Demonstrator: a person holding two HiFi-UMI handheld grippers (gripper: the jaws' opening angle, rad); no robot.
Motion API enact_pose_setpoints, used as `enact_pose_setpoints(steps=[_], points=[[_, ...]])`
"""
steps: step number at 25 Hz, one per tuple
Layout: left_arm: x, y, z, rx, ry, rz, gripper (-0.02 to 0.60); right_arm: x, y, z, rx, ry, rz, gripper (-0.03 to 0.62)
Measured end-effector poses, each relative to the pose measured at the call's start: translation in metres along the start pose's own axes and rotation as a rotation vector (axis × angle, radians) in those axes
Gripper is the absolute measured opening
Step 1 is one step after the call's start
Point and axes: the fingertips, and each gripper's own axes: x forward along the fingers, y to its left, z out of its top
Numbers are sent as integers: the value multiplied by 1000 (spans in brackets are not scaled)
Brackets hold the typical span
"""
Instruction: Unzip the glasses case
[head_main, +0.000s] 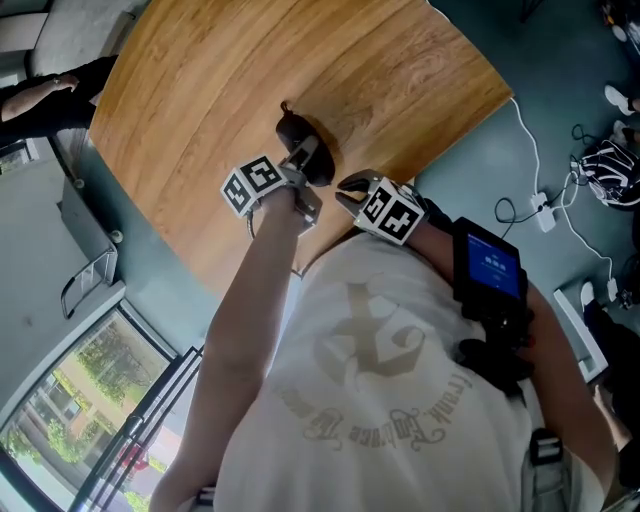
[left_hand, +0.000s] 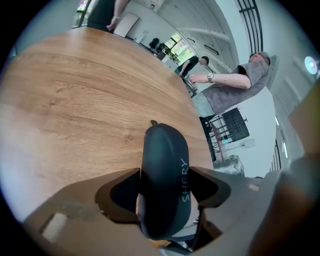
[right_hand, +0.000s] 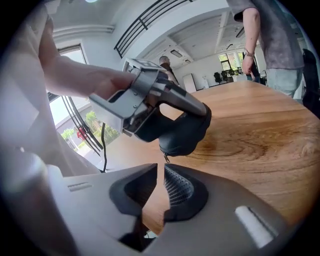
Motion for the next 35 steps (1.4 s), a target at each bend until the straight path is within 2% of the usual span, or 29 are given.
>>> enact_pose_setpoints(steps=[2,5,7,12,14,16,22,28,35], points=[[-3,-5,2,-47,-44,-19,324,2,-3,-5,4,18,-29,77],[-4,-10,0,-101,-72,-31,325,0,-14,-3,30,13,-72,98],[1,-12,-2,-121,-72,-30,325,1,-23,2,45,11,-90,102],[5,-8,-1,-159,-120,-17,325,8,-24,3,89,41,-63,99],[6,-10,1,-165,-133,-25,325,8,-22,2,107,41,-59,67],[7,-12,1,-151,-136,-27,324,7,-21,3,129,31,-53,35],[9,-8,0,-85,-115,-4,322,9,-13,-1,148,32,0,18],[14,1,-8,51,-66,44,321,15,-2,-13,203,72,84,17],[17,2,-16,138,-48,24,321,16,2,-18,489,18,234,11]])
